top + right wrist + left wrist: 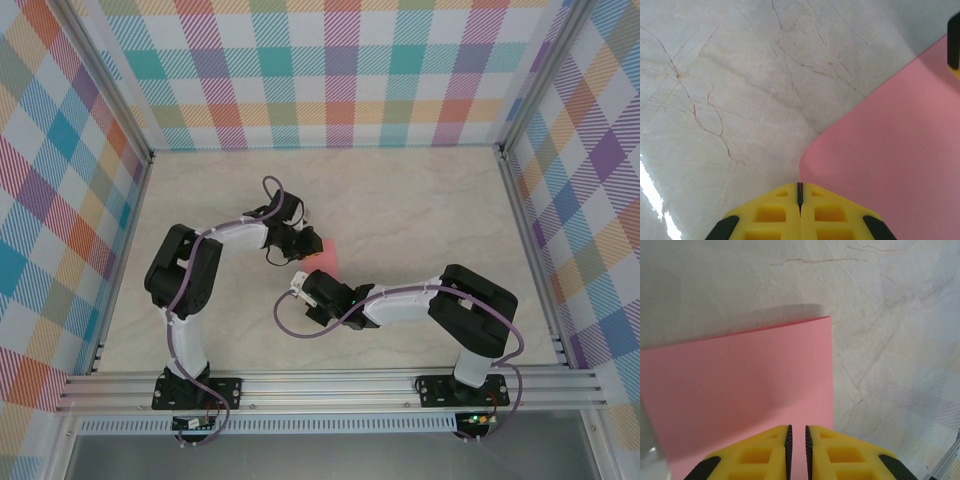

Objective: Fold a paper plane with a square sheet of paper (fold left side to right side)
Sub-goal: Third fold the triangle at the center of the table.

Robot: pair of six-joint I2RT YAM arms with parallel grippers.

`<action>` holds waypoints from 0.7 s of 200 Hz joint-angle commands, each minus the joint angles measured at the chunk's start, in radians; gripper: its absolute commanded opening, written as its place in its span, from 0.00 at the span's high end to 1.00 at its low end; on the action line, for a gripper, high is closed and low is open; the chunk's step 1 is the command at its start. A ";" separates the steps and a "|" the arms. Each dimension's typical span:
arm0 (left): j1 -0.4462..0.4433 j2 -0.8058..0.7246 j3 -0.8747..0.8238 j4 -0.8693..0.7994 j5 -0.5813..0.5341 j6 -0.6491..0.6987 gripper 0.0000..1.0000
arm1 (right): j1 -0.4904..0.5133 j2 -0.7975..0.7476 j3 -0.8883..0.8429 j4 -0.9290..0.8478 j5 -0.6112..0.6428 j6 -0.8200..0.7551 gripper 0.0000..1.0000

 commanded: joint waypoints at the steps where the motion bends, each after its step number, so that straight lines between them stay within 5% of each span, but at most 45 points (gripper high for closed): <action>1: -0.025 0.037 0.063 -0.016 0.013 0.027 0.83 | -0.010 -0.022 -0.003 -0.006 -0.030 0.020 1.00; 81: -0.032 0.131 0.076 -0.028 -0.020 0.042 0.87 | -0.042 -0.029 0.026 -0.041 -0.128 0.099 1.00; 140: -0.037 0.161 0.071 -0.066 -0.038 0.066 0.89 | -0.142 -0.058 0.048 -0.097 -0.330 0.203 1.00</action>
